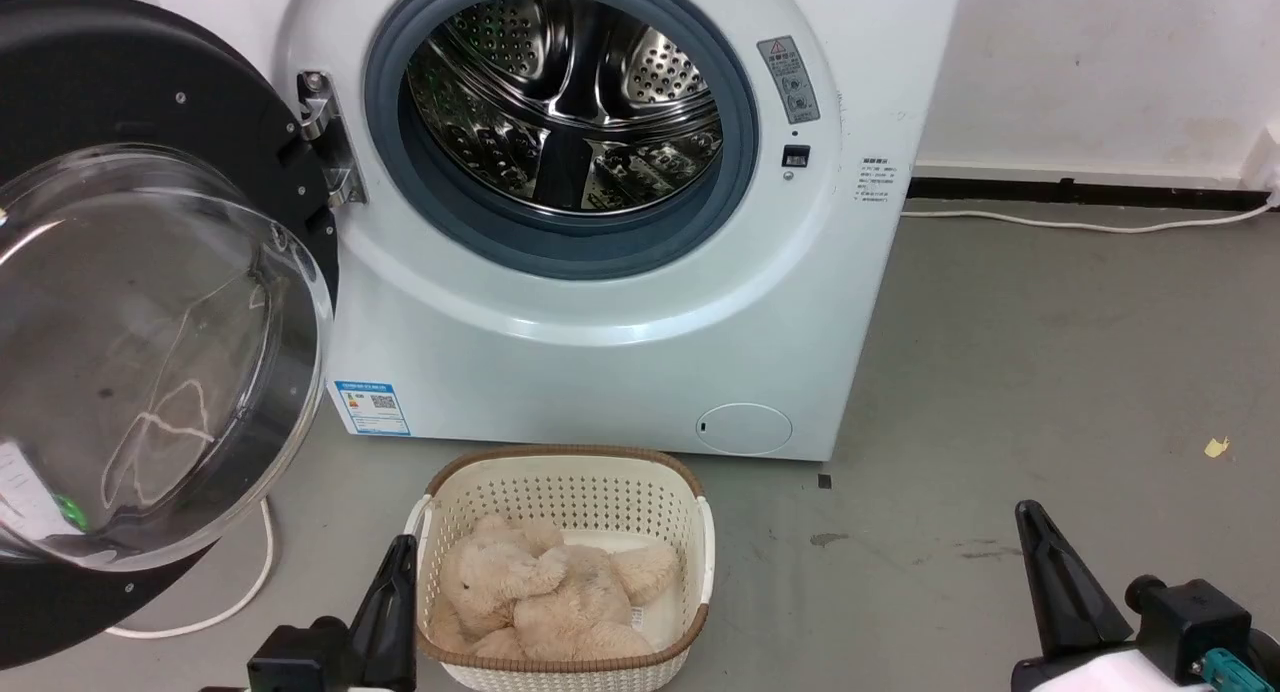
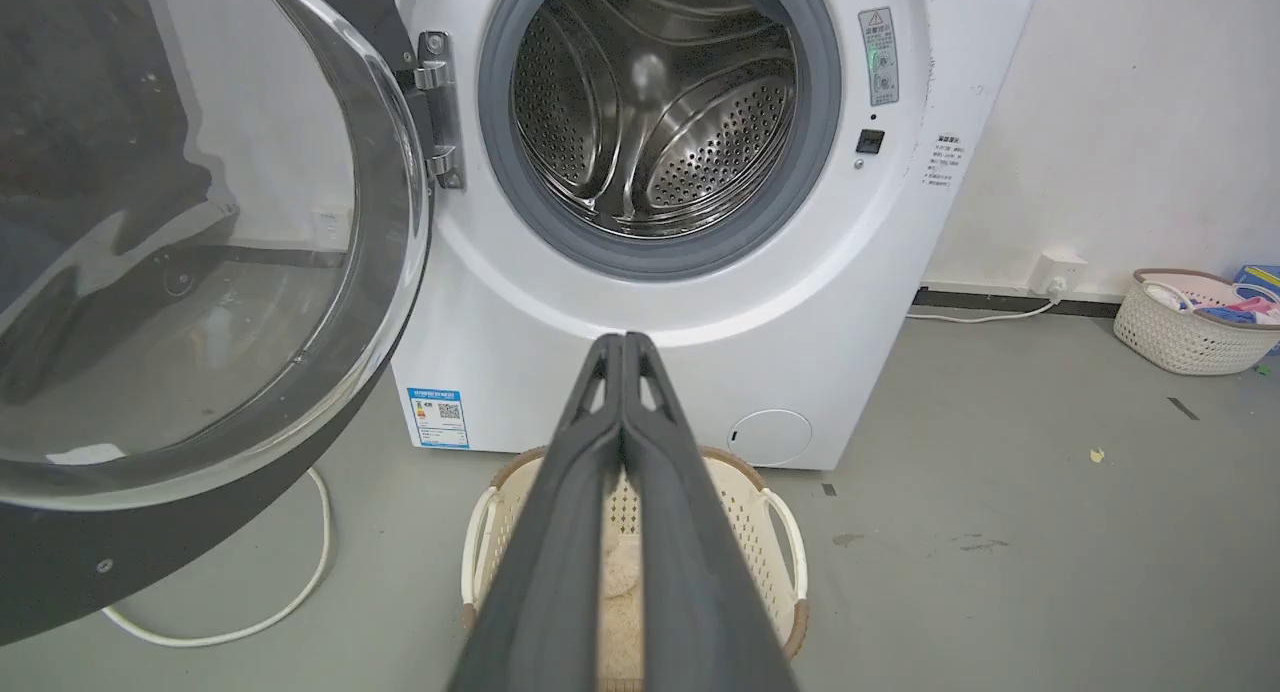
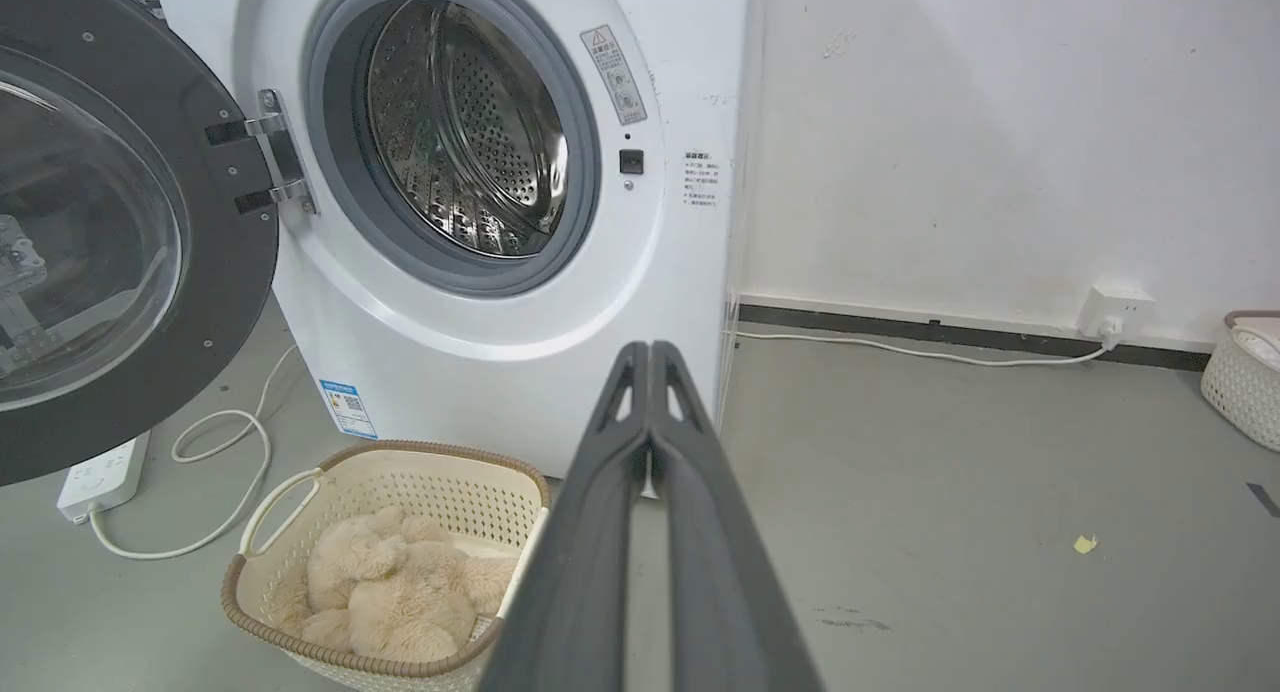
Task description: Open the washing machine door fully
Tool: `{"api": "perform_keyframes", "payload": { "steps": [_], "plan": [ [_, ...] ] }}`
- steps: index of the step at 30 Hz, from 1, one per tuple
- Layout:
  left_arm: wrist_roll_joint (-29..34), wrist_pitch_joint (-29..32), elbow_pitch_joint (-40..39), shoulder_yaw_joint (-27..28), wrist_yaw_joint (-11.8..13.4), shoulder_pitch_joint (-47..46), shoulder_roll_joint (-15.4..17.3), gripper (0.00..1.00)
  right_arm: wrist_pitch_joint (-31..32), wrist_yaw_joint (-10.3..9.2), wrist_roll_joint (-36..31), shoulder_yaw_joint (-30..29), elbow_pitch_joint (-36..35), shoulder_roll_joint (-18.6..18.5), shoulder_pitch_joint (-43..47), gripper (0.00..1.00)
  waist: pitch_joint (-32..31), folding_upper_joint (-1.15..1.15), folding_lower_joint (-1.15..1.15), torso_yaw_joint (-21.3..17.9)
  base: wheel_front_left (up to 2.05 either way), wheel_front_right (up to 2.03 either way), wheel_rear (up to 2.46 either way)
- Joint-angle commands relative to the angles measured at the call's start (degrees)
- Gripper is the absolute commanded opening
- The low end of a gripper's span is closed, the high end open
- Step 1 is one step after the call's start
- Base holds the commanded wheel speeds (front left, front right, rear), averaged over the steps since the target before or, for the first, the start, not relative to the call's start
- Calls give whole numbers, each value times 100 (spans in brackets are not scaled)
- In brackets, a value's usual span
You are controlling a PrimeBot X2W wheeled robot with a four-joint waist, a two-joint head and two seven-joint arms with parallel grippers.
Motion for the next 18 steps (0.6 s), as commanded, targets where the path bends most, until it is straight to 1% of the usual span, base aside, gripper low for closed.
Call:
{"api": "perform_keyframes", "payload": {
  "steps": [1,18],
  "plan": [
    [73,27,3,44,-27,-103,-44,0,36,-2,-46,15,-8,1,-102,0,4,0,0,-1,0,0,0],
    [327,216,13,221,-129,-221,-165,0,193,-2,-127,54,-13,2,-182,0,49,0,0,-13,0,0,0]
  ]
}}
